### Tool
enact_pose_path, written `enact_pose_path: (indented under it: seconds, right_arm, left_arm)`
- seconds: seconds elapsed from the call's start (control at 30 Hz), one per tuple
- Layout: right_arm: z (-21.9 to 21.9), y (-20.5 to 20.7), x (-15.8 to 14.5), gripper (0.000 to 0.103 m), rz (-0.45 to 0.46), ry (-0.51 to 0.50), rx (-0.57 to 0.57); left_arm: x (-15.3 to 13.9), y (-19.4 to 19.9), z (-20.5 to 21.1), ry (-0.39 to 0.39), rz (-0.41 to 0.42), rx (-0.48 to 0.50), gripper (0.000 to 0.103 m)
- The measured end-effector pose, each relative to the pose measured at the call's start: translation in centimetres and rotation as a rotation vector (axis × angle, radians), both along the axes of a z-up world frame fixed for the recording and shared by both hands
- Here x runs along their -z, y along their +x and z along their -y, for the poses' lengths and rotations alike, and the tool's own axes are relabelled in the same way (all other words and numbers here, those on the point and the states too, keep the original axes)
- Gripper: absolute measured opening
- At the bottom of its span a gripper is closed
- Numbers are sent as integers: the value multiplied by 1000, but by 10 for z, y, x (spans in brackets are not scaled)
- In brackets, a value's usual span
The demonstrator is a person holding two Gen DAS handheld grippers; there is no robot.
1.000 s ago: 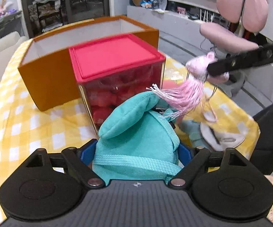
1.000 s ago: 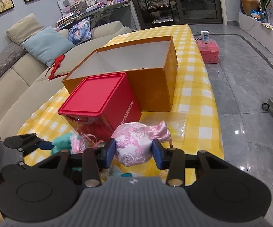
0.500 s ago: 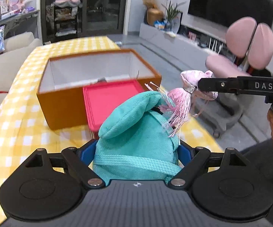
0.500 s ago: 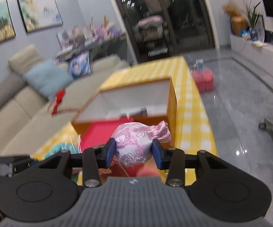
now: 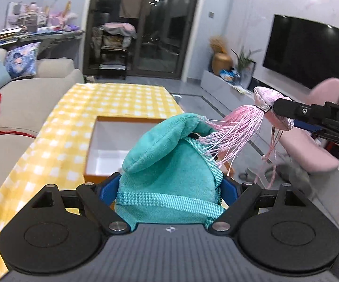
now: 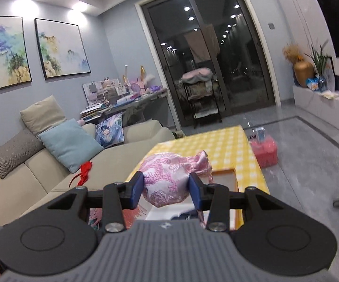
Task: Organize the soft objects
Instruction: 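Carry the teal bag and pink pouch in both grippers over the orange box, then lower both grippers into the orange box and open them to release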
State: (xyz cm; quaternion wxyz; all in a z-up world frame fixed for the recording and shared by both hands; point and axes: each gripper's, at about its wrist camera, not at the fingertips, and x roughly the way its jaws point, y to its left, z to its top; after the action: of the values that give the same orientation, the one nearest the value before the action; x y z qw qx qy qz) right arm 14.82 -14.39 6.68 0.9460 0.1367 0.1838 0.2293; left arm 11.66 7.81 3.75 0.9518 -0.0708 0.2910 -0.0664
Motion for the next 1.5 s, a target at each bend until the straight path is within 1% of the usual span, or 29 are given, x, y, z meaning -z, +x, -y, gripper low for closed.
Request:
enact_pose_path:
  seconds: [0.1, 0.17, 0.3, 0.33, 0.4, 0.47, 0.6, 0.7, 0.77, 0.9, 1.03, 1.1, 1.17, 1.23, 1.27, 1.43, 1.5]
  right_arm:
    - [-13, 19, -2, 42, 17, -12, -8]
    - [-21, 33, 3, 42, 15, -17, -7]
    - [-32, 70, 21, 42, -18, -23, -19]
    - [-36, 82, 27, 42, -33, -26, -26]
    - [-42, 101, 34, 42, -36, -36, -28]
    - [-48, 121, 40, 42, -38, -50, -30]
    - [-55, 157, 53, 42, -64, -41, -25]
    - [-62, 174, 71, 42, -100, -70, -35]
    - [-64, 182, 83, 42, -138, -91, -50]
    - [-63, 190, 106, 42, -202, -121, -73]
    - [-62, 189, 119, 42, -244, -136, -87]
    - [-62, 188, 123, 42, -251, -157, -91]
    - [-65, 187, 126, 42, -248, -192, -94]
    - [-64, 188, 128, 42, -257, -200, -90]
    - [-63, 189, 129, 42, -263, -196, -89]
    - [-65, 188, 132, 42, -270, -212, -87]
    - [-67, 187, 132, 42, -271, -221, -95]
  left_arm:
    - [0, 17, -9, -13, 4, -43, 99]
    - [0, 23, -12, -9, 3, -68, 99]
    - [1, 41, -11, 24, 23, -98, 99]
    - [2, 46, -11, 29, 29, -103, 99]
    - [7, 60, -13, 24, 32, -116, 99]
    - [13, 73, -14, 9, 17, -126, 99]
    - [27, 99, -17, -20, -4, -145, 99]
    - [42, 121, -15, -3, -43, -158, 99]
    - [51, 131, -14, 10, -77, -165, 99]
    - [62, 140, -9, 13, -114, -192, 99]
    - [69, 145, -4, -6, -129, -193, 98]
    - [74, 146, 0, -12, -139, -192, 98]
    - [78, 148, 4, 1, -159, -184, 97]
    - [83, 152, 6, -5, -218, -170, 96]
    - [84, 153, 5, -14, -227, -166, 96]
    - [85, 154, -1, -39, -253, -180, 96]
    - [84, 151, -3, -65, -237, -203, 97]
